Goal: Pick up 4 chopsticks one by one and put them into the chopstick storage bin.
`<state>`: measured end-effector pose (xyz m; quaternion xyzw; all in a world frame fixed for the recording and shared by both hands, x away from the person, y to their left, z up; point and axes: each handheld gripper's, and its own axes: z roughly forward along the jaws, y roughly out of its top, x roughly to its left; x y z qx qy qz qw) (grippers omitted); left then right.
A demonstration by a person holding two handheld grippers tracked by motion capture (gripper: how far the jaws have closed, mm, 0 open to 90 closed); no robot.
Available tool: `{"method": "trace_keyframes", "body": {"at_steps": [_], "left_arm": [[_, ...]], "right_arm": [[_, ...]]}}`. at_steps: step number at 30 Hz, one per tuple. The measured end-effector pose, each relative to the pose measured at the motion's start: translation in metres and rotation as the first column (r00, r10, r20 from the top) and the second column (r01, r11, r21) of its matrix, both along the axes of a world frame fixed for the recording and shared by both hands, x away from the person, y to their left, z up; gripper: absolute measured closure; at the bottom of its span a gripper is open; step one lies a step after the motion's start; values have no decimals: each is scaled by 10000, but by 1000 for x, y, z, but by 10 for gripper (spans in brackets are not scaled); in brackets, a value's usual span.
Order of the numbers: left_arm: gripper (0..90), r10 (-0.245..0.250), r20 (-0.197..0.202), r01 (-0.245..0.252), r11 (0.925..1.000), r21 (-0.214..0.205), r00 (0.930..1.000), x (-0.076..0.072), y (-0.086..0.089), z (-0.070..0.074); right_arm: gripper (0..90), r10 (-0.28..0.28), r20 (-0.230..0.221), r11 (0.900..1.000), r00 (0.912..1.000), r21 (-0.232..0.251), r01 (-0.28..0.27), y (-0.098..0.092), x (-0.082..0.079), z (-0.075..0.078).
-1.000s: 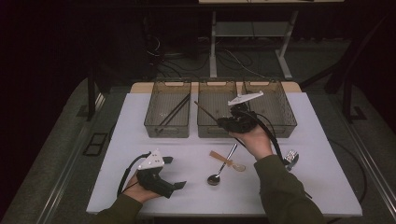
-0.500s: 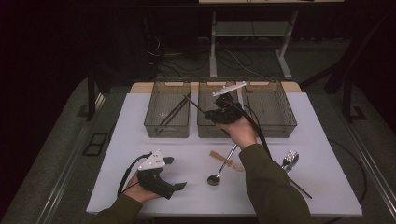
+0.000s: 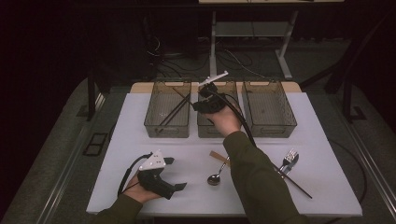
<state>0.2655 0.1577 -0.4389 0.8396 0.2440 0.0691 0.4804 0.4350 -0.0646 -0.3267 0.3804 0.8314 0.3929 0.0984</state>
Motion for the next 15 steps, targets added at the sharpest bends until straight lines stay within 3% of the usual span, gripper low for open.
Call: {"method": "trace_keyframes", "body": {"at_steps": [15], "left_arm": [[0,-79,-80,78,10000,-53,9999,0,-1,-1]], "right_arm": [[842,-245,-269,9991,9993,-359,235,51,43,-10]]}}
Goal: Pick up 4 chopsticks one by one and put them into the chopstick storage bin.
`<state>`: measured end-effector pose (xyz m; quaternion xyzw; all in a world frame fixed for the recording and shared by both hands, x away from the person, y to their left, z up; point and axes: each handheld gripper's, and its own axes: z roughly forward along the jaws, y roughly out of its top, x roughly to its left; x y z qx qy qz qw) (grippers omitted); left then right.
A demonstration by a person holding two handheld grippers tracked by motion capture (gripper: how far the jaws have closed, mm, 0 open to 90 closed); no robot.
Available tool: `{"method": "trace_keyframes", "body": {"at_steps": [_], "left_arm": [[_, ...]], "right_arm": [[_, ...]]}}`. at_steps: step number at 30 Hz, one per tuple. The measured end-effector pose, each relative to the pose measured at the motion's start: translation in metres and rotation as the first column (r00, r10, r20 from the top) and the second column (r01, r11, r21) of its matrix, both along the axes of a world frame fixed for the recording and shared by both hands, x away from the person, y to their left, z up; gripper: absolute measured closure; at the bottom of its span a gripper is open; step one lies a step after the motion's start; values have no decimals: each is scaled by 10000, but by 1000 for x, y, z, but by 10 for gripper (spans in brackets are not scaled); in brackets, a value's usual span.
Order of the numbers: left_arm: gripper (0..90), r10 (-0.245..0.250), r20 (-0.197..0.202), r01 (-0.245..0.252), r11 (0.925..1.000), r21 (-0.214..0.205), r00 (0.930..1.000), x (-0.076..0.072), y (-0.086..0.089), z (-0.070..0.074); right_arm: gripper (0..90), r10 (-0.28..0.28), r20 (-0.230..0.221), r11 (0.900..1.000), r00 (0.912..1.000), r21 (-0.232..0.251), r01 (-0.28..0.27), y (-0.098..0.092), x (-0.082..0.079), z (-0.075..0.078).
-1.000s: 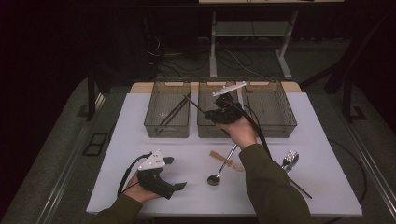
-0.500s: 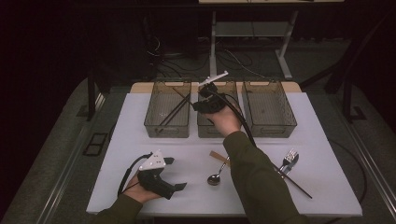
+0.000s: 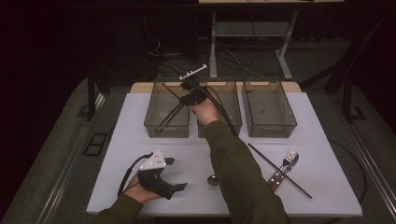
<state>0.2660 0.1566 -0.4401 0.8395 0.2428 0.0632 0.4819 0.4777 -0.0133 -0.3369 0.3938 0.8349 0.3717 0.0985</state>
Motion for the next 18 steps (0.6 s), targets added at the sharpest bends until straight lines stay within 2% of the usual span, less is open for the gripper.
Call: {"method": "trace_keyframes", "body": {"at_steps": [7,12,18], "left_arm": [[0,-60,5,60,10000,-11,10000,-1,0,0],[0,-125,8,125,9999,-14,9999,-1,0,0],[0,-216,-32,216,9997,58,9998,-1,-1,0]], "right_arm": [[842,-302,-321,9994,9990,-191,296,22,20,-11],[842,-265,-605,9980,9978,-590,230,42,31,-25],[842,-409,-690,9955,9968,-884,348,61,40,-32]]}}
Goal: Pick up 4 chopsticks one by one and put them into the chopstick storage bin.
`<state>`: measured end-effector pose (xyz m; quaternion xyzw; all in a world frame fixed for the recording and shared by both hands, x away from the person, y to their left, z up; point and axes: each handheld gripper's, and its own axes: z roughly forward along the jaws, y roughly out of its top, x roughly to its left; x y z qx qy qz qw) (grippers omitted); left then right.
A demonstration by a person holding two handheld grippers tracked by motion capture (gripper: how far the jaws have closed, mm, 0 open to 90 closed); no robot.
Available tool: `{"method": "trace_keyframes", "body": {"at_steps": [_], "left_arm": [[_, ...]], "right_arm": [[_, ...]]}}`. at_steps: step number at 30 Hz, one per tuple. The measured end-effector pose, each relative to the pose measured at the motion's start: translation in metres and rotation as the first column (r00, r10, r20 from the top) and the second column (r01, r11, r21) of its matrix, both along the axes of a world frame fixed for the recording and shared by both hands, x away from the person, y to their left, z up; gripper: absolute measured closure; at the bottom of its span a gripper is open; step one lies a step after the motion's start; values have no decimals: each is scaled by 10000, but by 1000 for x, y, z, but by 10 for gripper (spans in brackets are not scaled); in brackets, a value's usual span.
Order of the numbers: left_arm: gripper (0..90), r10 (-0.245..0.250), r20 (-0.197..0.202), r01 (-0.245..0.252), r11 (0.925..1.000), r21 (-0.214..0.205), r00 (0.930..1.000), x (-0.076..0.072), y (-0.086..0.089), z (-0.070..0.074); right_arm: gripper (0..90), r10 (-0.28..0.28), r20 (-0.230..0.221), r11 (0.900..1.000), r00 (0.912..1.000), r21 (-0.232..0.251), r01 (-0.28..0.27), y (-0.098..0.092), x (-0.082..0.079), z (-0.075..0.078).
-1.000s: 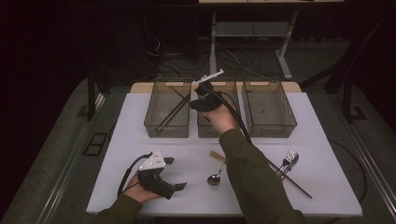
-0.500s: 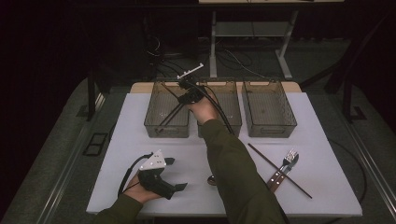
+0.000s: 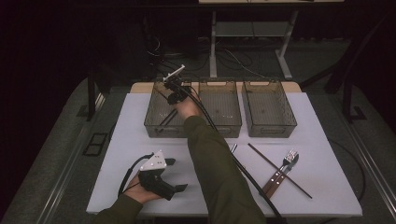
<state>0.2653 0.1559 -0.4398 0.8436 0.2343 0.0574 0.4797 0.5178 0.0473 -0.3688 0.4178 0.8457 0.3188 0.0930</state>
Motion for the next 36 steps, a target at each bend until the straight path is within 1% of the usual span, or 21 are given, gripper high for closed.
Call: {"method": "trace_keyframes", "body": {"at_steps": [5,6,7,8,11,12,13,14,17,20,22,23,25,26,27,29,31,34,36], "left_arm": [[0,-17,-6,17,10000,-13,10000,0,0,0],[0,-21,0,21,10000,-24,10000,0,0,0],[0,-31,5,31,10000,-23,10000,0,0,0],[0,-45,15,45,10000,-14,10000,0,1,0],[0,-29,42,29,10000,-48,10000,1,1,0],[0,-40,30,40,10000,-26,10000,0,1,0],[0,-103,110,103,9999,18,9999,1,1,1],[0,-108,131,108,9999,10,9999,0,1,1],[0,-72,135,72,10000,12,9999,0,1,1],[0,-68,128,67,10000,42,9999,0,1,1],[0,-58,116,58,10000,27,9999,0,1,1],[0,-43,119,43,10000,50,9999,1,0,1],[0,-59,124,59,10000,69,9999,0,0,1],[0,-38,137,37,10000,27,9999,0,0,1],[0,-44,132,44,10000,55,9999,0,0,1],[0,-44,141,43,10000,58,9999,0,0,0],[0,-52,140,51,10000,81,9999,0,0,0],[0,-87,142,86,9999,136,9999,0,0,0],[0,-69,162,68,10000,64,9998,0,0,0]], "right_arm": [[835,-240,-118,9994,9996,-245,237,9,6,-4],[801,-306,-100,9993,9995,-225,304,10,7,-4],[689,-382,19,9992,9993,-121,382,10,7,-3],[628,-465,169,9989,9988,-13,465,10,6,-2],[557,-363,427,9993,9984,48,361,8,4,3],[539,-289,471,9996,9985,58,286,7,3,5],[519,-225,433,9996,9988,152,219,5,2,8],[503,-182,440,9996,9989,238,172,3,1,10],[473,27,662,9994,9978,334,-49,-4,-4,17],[468,118,686,9980,9976,611,-161,-14,-11,24],[519,391,686,9958,9969,798,-445,-21,-17,25],[527,424,662,9956,9969,805,-477,-23,-19,25],[542,627,531,9930,9966,969,-676,-26,-25,23],[550,713,553,9922,9959,981,-765,-27,-28,22],[576,783,565,9920,9953,945,-834,-28,-31,22],[581,992,614,9900,9932,947,-1048,-30,-37,21],[620,1173,694,9875,9907,977,-1238,-33,-43,20],[604,1282,727,9864,9891,936,-1348,-39,-52,21],[574,1287,757,9844,9888,1108,-1366,-45,-57,22]]}}
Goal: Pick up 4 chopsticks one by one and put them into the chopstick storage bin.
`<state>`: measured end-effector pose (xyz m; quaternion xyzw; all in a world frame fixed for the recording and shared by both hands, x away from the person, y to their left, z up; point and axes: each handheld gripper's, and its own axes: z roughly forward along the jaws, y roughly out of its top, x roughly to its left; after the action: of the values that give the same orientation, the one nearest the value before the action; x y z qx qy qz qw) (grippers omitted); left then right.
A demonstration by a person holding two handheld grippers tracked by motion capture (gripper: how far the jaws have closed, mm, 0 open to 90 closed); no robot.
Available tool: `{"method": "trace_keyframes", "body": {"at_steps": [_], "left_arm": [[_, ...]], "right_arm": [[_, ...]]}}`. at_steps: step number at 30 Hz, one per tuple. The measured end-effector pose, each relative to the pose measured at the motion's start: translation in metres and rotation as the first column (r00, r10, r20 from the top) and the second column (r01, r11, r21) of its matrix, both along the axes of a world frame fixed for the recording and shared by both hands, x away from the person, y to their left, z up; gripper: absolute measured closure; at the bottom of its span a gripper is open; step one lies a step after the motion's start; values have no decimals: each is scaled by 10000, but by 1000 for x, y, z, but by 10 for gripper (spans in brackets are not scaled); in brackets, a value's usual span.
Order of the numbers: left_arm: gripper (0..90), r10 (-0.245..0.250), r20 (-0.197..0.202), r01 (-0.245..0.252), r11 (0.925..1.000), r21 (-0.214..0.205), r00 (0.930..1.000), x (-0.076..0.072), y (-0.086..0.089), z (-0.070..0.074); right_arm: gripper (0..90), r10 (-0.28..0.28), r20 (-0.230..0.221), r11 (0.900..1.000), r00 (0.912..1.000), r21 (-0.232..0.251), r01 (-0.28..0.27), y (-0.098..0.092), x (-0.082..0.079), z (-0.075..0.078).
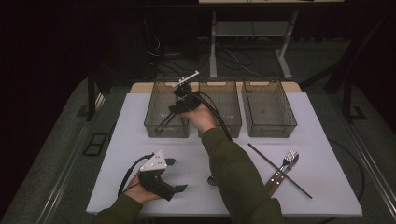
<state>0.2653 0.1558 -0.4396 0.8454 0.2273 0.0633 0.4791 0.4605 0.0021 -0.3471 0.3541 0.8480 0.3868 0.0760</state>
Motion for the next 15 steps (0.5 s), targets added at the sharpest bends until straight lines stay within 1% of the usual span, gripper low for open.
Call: {"method": "trace_keyframes", "body": {"at_steps": [3,7,8,13,15], "left_arm": [[0,2,2,-2,10000,31,10000,0,0,0],[0,-5,37,5,9999,101,10000,0,1,1],[0,13,39,-13,10000,93,10000,0,1,1],[0,75,-49,-74,9999,92,10000,0,2,1],[0,127,-43,-127,9999,-24,9999,0,2,0]], "right_arm": [[526,67,185,10000,9998,43,-68,-13,-9,3],[473,142,171,9994,9998,315,-147,-32,-18,8],[462,155,203,9993,9997,323,-162,-37,-21,9],[438,224,396,9985,9990,490,-243,-64,-34,11],[437,183,458,9984,9988,533,-207,-74,-39,10]]}}
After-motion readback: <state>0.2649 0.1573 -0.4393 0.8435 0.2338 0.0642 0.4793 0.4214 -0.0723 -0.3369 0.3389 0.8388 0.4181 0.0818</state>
